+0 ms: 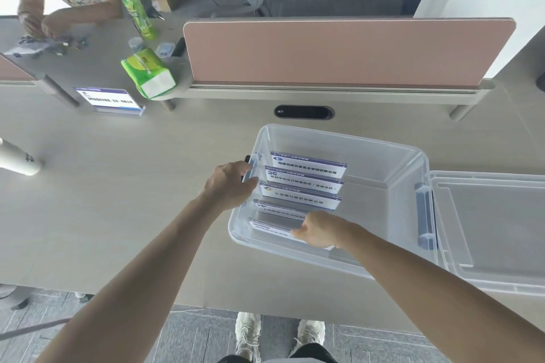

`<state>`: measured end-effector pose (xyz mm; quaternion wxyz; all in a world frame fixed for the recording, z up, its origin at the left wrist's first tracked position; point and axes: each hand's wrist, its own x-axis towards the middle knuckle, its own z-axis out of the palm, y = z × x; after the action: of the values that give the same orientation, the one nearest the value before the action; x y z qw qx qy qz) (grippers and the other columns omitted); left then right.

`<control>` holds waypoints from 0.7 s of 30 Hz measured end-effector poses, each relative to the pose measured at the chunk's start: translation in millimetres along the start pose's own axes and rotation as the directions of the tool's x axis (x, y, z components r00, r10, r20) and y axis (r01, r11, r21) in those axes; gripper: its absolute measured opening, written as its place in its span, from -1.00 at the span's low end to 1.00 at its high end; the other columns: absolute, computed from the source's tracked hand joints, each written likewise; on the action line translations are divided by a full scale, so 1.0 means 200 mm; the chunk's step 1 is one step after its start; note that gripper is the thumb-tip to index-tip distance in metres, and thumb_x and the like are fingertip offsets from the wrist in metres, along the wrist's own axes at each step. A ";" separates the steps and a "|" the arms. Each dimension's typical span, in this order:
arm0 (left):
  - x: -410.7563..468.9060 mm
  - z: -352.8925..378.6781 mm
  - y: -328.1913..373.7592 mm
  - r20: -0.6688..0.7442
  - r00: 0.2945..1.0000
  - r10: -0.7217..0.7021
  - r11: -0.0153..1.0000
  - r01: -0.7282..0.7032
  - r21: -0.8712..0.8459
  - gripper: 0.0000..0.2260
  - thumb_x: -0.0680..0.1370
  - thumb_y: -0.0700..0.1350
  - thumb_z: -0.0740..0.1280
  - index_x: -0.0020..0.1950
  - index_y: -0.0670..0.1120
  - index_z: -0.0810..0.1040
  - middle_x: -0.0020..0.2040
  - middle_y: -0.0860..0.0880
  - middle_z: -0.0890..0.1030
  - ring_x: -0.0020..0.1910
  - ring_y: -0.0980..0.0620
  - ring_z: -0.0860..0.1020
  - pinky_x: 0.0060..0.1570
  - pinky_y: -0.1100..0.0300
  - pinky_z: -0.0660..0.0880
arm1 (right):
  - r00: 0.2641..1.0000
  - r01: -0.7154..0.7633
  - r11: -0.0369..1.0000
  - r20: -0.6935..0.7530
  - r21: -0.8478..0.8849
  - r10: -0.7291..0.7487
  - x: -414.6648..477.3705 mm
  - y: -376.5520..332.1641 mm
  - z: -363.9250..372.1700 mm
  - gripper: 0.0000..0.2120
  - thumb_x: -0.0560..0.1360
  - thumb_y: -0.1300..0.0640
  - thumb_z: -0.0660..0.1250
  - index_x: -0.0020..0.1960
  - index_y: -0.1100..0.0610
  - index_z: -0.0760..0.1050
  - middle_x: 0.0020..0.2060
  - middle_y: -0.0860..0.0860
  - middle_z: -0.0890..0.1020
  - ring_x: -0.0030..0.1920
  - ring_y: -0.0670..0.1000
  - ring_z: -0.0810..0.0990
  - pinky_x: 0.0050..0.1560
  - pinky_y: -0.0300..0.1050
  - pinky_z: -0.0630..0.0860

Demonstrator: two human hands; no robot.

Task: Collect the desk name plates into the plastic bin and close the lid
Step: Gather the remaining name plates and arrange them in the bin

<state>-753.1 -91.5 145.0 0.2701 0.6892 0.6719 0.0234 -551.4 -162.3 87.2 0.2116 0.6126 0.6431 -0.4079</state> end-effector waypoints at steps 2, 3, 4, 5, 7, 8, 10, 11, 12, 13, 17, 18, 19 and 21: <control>-0.01 -0.01 0.01 0.010 1.000 0.004 1.000 -0.005 0.012 -0.64 0.55 0.08 0.26 0.34 0.06 0.51 0.22 0.01 0.61 0.17 -0.06 0.56 -0.08 0.15 0.37 | 0.998 0.020 1.000 -0.061 -0.005 -0.020 0.01 0.00 0.00 -0.56 0.61 -0.14 0.11 -0.35 0.09 0.28 -0.32 0.06 0.42 -0.30 0.08 0.40 -0.37 -0.17 0.28; -0.02 -0.03 0.01 0.011 1.000 0.005 1.000 -0.005 0.011 -0.64 0.55 0.08 0.26 0.34 0.06 0.50 0.24 0.02 0.60 0.19 -0.06 0.55 -0.06 0.14 0.38 | 0.994 0.050 0.999 -0.101 -0.014 -0.052 0.00 -0.01 -0.01 -0.57 0.60 -0.12 0.13 -0.34 0.11 0.30 -0.32 0.07 0.43 -0.30 0.08 0.40 -0.36 -0.16 0.29; -0.03 -0.04 0.01 0.010 1.000 0.005 1.000 -0.005 0.007 -0.64 0.55 0.08 0.26 0.33 0.06 0.50 0.24 0.03 0.59 0.20 -0.06 0.54 -0.03 0.13 0.40 | 0.985 0.090 0.996 -0.146 -0.009 -0.090 -0.02 -0.02 -0.03 -0.59 0.60 -0.09 0.14 -0.33 0.13 0.31 -0.33 0.07 0.45 -0.30 0.09 0.43 -0.34 -0.14 0.32; -0.04 -0.06 0.02 0.005 1.000 0.001 1.000 -0.001 -0.002 -0.65 0.55 0.07 0.26 0.32 0.06 0.51 0.23 0.05 0.60 0.20 -0.06 0.54 -0.01 0.12 0.41 | 0.969 0.148 0.989 -0.199 0.007 -0.144 -0.04 -0.04 -0.07 -0.59 0.60 -0.06 0.15 -0.34 0.15 0.33 -0.35 0.08 0.46 -0.29 0.10 0.46 -0.31 -0.11 0.36; -0.07 -0.10 0.01 -0.013 1.000 -0.008 0.999 0.007 -0.033 -0.69 0.54 0.05 0.26 0.26 0.06 0.54 0.19 0.07 0.63 0.17 -0.04 0.56 -0.02 0.13 0.43 | 0.926 0.270 0.961 -0.288 0.054 -0.244 -0.09 -0.08 -0.15 -0.58 0.59 -0.04 0.15 -0.36 0.18 0.32 -0.39 0.12 0.53 -0.29 0.16 0.55 -0.26 -0.04 0.45; -0.09 -0.12 0.00 -0.025 1.000 -0.016 0.999 0.015 -0.050 -0.70 0.54 0.05 0.25 0.24 0.06 0.55 0.16 0.07 0.64 0.15 -0.03 0.56 -0.02 0.14 0.42 | 0.904 0.316 0.946 -0.327 0.077 -0.275 -0.12 -0.11 -0.20 -0.57 0.57 -0.04 0.15 -0.37 0.19 0.32 -0.39 0.14 0.57 -0.26 0.18 0.61 -0.24 -0.01 0.49; -0.13 -0.16 -0.03 -0.062 0.997 -0.044 0.997 0.039 -0.069 -0.72 0.55 0.06 0.25 0.22 0.07 0.57 0.12 0.07 0.65 0.13 -0.02 0.56 -0.05 0.17 0.39 | 0.862 0.375 0.924 -0.396 0.078 -0.317 -0.16 -0.17 -0.30 -0.58 0.56 -0.04 0.16 -0.36 0.22 0.33 -0.37 0.15 0.59 -0.24 0.16 0.61 -0.21 -0.02 0.51; -0.16 -0.18 -0.05 -0.084 0.994 -0.068 0.995 0.062 -0.078 -0.73 0.55 0.08 0.25 0.20 0.08 0.59 0.09 0.06 0.65 0.12 -0.02 0.56 -0.07 0.18 0.37 | 0.838 0.400 0.914 -0.429 0.064 -0.337 -0.18 -0.20 -0.35 -0.58 0.56 -0.04 0.17 -0.36 0.21 0.32 -0.37 0.13 0.56 -0.28 0.15 0.55 -0.24 -0.04 0.47; -0.18 -0.20 -0.07 -0.108 0.989 -0.102 0.992 0.092 -0.091 -0.75 0.55 0.09 0.26 0.15 0.08 0.60 0.03 0.06 0.64 0.09 -0.02 0.56 -0.09 0.19 0.35 | 0.811 0.432 0.900 -0.460 0.053 -0.362 -0.19 -0.23 -0.39 -0.58 0.57 -0.03 0.19 -0.38 0.18 0.29 -0.40 0.11 0.51 -0.33 0.12 0.46 -0.29 -0.06 0.40; -0.20 -0.23 -0.10 -0.135 0.981 -0.138 0.987 0.125 -0.106 -0.78 0.55 0.11 0.26 0.10 0.08 0.61 -0.04 0.07 0.62 0.04 -0.03 0.56 -0.11 0.20 0.35 | 0.784 0.471 0.881 -0.480 0.047 -0.393 -0.21 -0.28 -0.42 -0.57 0.57 -0.03 0.20 -0.39 0.16 0.27 -0.42 0.09 0.46 -0.36 0.08 0.40 -0.33 -0.08 0.34; -0.26 -0.33 -0.24 -0.236 0.950 -0.205 0.971 0.167 -0.172 -0.88 0.55 0.11 0.27 -0.15 0.14 0.54 -0.18 0.05 0.61 -0.13 -0.06 0.57 -0.22 0.20 0.40 | 0.730 0.574 0.817 -0.489 0.060 -0.477 -0.22 -0.48 -0.47 -0.61 0.58 -0.05 0.21 -0.34 0.15 0.40 -0.44 0.04 0.51 -0.43 -0.03 0.40 -0.34 -0.11 0.36; -0.28 -0.36 -0.29 -0.256 0.945 -0.206 0.968 0.160 -0.192 -0.87 0.55 0.09 0.28 -0.17 0.14 0.53 -0.21 0.05 0.62 -0.17 -0.07 0.58 -0.26 0.20 0.40 | 0.720 0.586 0.809 -0.493 0.055 -0.488 -0.22 -0.54 -0.47 -0.62 0.58 -0.04 0.22 -0.31 0.16 0.43 -0.42 0.04 0.54 -0.42 -0.03 0.41 -0.32 -0.12 0.38; -0.30 -0.39 -0.33 -0.276 0.939 -0.206 0.966 0.151 -0.208 -0.87 0.55 0.08 0.28 -0.18 0.13 0.53 -0.25 0.05 0.62 -0.21 -0.08 0.57 -0.29 0.21 0.39 | 0.707 0.597 0.801 -0.500 0.046 -0.499 -0.22 -0.61 -0.47 -0.64 0.57 -0.04 0.22 -0.28 0.17 0.48 -0.39 0.06 0.59 -0.40 -0.02 0.44 -0.29 -0.12 0.41; -0.32 -0.45 -0.45 -0.314 0.928 -0.202 0.961 0.125 -0.246 -0.87 0.56 0.07 0.29 -0.18 0.12 0.54 -0.32 0.08 0.58 -0.27 -0.06 0.54 -0.29 0.20 0.39 | 0.688 0.615 0.788 -0.514 0.037 -0.513 -0.22 -0.74 -0.45 -0.69 0.57 -0.05 0.24 -0.20 0.14 0.55 -0.31 0.03 0.66 -0.32 -0.01 0.53 -0.21 -0.13 0.47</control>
<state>-876.4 -125.9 206.0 0.2276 0.5819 0.7566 0.1926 -666.3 -106.2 213.0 -0.1550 0.4831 0.7861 -0.3532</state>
